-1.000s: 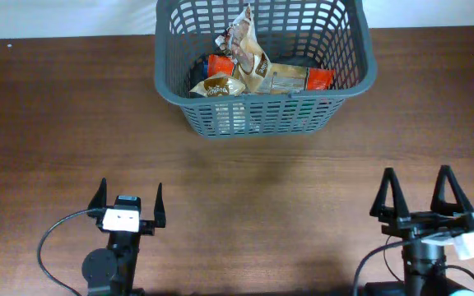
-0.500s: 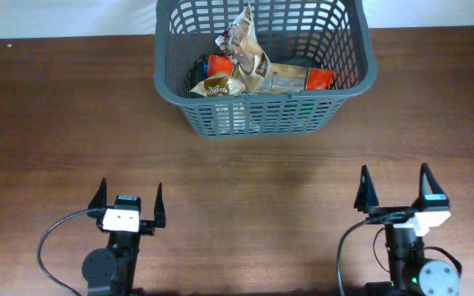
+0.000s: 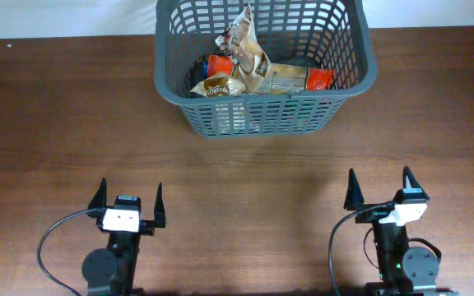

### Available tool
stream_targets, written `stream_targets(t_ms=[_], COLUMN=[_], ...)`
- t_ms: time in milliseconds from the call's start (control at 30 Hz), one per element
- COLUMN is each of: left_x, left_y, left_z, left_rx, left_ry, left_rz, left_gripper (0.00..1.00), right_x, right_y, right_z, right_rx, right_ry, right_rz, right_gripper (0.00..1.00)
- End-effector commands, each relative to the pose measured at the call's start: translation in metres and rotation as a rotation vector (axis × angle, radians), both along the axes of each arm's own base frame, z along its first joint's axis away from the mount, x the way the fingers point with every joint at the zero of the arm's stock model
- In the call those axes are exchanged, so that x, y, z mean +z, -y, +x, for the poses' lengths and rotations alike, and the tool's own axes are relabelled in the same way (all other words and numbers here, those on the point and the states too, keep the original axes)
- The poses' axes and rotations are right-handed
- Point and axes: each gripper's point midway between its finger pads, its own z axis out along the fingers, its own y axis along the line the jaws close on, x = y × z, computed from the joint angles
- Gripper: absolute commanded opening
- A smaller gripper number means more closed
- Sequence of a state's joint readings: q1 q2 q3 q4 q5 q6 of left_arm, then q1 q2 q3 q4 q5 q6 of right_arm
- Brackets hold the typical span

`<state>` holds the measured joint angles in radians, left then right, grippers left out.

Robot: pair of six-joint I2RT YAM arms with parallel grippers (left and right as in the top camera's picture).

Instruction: Pack container

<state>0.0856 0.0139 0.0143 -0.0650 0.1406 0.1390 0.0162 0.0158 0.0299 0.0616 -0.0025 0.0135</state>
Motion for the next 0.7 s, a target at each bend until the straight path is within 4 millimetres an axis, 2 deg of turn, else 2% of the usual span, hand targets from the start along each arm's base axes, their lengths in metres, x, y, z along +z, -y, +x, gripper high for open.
stream_targets(t_ms=[0,133,267,667], left_x=[-0.002,-0.002,-0.002,-0.002], left_y=[-0.003,-0.003,-0.003,-0.003], left_z=[0.0,0.0,0.0,0.0], left_rx=[0.013,0.013,0.013,0.013], left_ry=[0.0,-0.001,-0.001,-0.001], left_rz=[0.017,0.017,0.017,0.017], left_gripper=[0.99,0.99,0.99,0.99], right_x=[-0.012,-0.021,-0.044,-0.044], right_y=[-0.005,-0.005,-0.007,-0.006], right_z=[0.001,0.001,0.0,0.001], right_rx=[0.023,0.024,0.035,0.031], right_ry=[-0.025,-0.058,-0.156,-0.152], right_rz=[-0.011,-0.011,-0.001,-0.002], right_gripper=[0.99,0.99,0.99,0.99])
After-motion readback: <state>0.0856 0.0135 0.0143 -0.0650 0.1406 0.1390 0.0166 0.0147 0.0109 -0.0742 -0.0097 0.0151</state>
